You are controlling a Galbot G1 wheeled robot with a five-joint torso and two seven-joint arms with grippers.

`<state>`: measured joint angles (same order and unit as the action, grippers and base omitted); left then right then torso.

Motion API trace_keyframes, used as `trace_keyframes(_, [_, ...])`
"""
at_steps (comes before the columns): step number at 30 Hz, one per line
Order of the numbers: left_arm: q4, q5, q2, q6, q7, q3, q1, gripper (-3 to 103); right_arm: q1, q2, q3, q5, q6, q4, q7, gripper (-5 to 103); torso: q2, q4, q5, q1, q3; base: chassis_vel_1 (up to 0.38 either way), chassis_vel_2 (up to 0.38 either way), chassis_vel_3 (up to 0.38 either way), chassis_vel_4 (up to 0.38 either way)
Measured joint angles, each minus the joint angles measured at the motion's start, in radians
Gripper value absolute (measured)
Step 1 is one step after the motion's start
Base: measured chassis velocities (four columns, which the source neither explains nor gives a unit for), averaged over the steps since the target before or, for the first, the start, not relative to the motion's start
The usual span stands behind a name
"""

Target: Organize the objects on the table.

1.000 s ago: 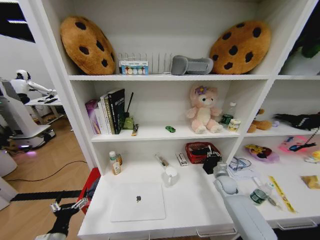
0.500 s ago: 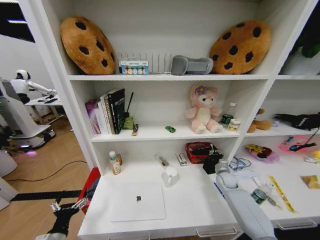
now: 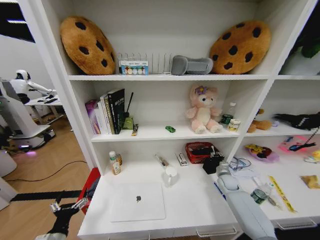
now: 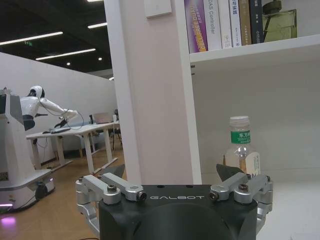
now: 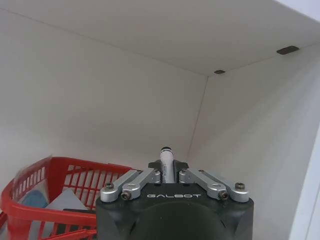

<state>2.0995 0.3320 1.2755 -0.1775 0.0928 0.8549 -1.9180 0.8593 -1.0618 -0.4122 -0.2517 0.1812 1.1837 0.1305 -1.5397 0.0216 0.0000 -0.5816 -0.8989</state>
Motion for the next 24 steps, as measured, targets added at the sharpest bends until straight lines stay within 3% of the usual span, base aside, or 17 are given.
trace_keyframes(4, [0.0,0.0,0.0,0.0,0.0,0.0,0.0,100,-0.001,-0.007,0.004,0.009,0.004,0.0,0.0,8,0.0,-0.0001,-0.0001,0.0,0.0,0.0,0.0,0.0,0.0])
trace_keyframes(7, [0.0,0.0,0.0,0.0,0.0,0.0,0.0,100,0.001,-0.009,0.004,0.012,0.006,0.001,0.0,16,0.0,0.0,-0.0001,0.0,0.0,0.0,0.0,0.0,0.0])
trace_keyframes(9, [0.0,0.0,0.0,0.0,0.0,0.0,0.0,100,0.012,-0.006,0.003,0.012,0.006,0.015,0.0,27,0.0,0.0,0.0,0.0,0.0,0.0,0.0,0.0,0.0])
trace_keyframes(15, [0.0,0.0,0.0,0.0,0.0,0.0,0.0,100,0.031,-0.001,-0.008,0.01,0.005,0.038,0.003,43,0.0,0.0001,0.0,0.0,0.0,0.0,0.0,0.0,0.0])
trace_keyframes(17, [0.0,0.0,0.0,0.0,0.0,0.0,0.0,100,0.053,0.004,-0.021,0.005,0.0,0.077,0.006,60,0.0,0.0,0.0,0.0,0.0,0.0,0.0,0.0,0.0])
trace_keyframes(18, [0.0,0.0,0.0,0.0,0.0,0.0,0.0,100,0.053,0.004,-0.021,0.005,0.0,0.077,0.006,60,0.0,0.0,0.0,0.0,0.0,0.0,0.0,0.0,0.0])
trace_keyframes(20, [0.0,0.0,0.0,0.0,0.0,0.0,0.0,100,0.097,0.013,-0.041,-0.011,-0.014,0.15,0.008,71,0.0,-0.0001,0.0,0.0,0.0,0.0,0.0,0.0,0.0])
trace_keyframes(22, [0.0,0.0,0.0,0.0,0.0,0.0,0.0,100,0.124,0.019,-0.049,-0.019,-0.02,0.187,0.007,71,0.0,-0.0002,-0.0002,0.0,0.0,0.0,0.0,0.0,0.0])
trace_keyframes(24, [0.0,0.0,0.0,0.0,0.0,0.0,0.0,100,0.199,0.034,-0.066,-0.034,-0.029,0.278,-0.006,81,0.0,0.0,-0.0001,0.0,0.0,0.0,0.0,0.0,0.0])
